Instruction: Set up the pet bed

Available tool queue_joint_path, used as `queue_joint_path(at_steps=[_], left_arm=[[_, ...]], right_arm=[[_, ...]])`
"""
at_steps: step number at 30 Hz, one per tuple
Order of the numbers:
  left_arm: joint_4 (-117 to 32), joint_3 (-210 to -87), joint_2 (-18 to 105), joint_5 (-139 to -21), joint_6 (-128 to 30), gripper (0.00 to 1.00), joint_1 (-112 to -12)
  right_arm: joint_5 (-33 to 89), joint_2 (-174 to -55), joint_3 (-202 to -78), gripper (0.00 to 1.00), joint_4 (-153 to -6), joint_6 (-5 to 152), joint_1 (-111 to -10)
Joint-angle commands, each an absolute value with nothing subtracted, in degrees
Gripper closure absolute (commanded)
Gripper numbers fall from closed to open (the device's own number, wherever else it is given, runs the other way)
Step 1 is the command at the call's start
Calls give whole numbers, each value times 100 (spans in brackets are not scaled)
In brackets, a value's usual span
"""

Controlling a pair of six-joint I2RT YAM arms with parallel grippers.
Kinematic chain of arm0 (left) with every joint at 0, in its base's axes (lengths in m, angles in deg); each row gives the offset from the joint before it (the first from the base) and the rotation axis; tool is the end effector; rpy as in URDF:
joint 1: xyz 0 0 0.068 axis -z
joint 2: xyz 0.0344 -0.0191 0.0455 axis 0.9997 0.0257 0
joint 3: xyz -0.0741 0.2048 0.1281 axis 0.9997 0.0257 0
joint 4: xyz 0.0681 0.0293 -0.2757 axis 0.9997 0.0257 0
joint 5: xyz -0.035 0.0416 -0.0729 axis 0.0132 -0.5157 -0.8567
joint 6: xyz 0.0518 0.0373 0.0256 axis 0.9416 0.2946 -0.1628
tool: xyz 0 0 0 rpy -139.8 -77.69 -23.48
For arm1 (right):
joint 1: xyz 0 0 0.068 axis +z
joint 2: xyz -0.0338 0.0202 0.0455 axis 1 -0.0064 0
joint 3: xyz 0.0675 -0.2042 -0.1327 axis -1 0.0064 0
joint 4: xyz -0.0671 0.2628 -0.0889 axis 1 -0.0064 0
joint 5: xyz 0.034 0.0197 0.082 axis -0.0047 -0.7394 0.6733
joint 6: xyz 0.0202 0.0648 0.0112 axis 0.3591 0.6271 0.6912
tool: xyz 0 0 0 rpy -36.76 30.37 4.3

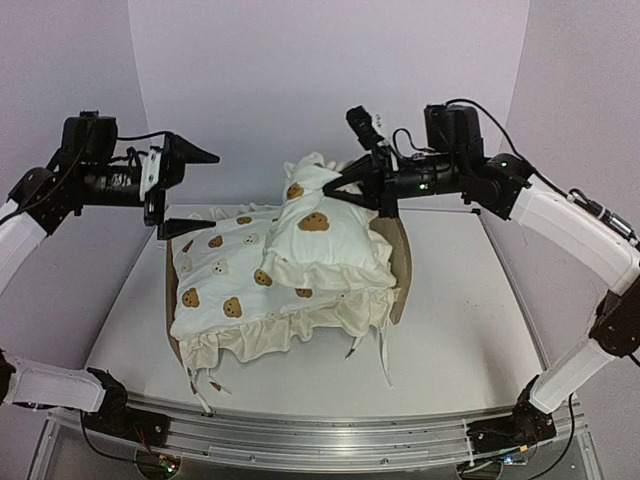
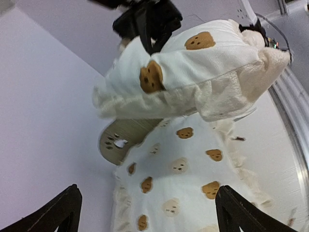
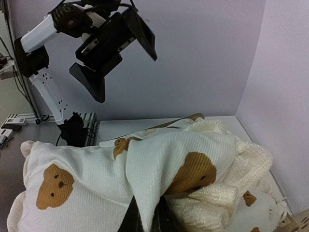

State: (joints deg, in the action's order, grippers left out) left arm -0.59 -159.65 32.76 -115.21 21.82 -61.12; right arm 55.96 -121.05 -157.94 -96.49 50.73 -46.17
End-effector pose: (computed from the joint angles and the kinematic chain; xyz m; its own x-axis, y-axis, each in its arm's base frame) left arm 0.2122 -0.1532 0.4348 0.6143 0.3848 -0.6888 0.7374 0.0305 0.6747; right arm 0.2622 0.2926 0.4182 0.1266 -0.1937 -0.9729 -0.9747 0.1580 -0.1583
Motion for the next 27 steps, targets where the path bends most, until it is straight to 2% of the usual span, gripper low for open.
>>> queue_joint_path(at_steps=[1,9,14,16,18,22,23,24,25,26,27], left_arm=[[-1862,-14480,2312,-11795,5290,0,-5935],[-2579,-13544,2223,-11159,6615,1,-5167],[-2477,-13333,2273,-10905,6964,9,-5013],[-2547,-13296,2337,-10806,7069,16,-5008],[-2652,-13342,2398,-10870,6997,33,-4988],[-2784,-13470,2538,-10968,6673,76,-4882],[-2879,-13472,2570,-10985,6563,87,-4865],[-3080,-13474,2613,-10988,6382,95,-4854],[-3298,-13501,2676,-10965,6140,99,-4845],[-3497,-13575,2768,-10898,5818,100,-4838],[-3630,-13689,2944,-10734,5533,100,-4833]], right_arm=[[5850,-12632,-16206,100,-9812,4757,-4148],[6150,-13486,-16934,100,-9745,4905,-3676],[6268,-13718,-17131,100,-9515,5074,-3652],[6387,-13793,-17191,100,-9380,5209,-3649],[6421,-13906,-17314,100,-9350,5320,-3653],[6349,-13990,-17406,100,-9331,5457,-3652],[6149,-13983,-17408,96,-9332,5545,-3649],[5835,-13946,-17395,87,-9334,5624,-3647],[5434,-13874,-17351,72,-9335,5691,-3652],[4922,-13752,-17260,50,-9334,5743,-3669],[4187,-13631,-17172,36,-9330,5816,-3720]])
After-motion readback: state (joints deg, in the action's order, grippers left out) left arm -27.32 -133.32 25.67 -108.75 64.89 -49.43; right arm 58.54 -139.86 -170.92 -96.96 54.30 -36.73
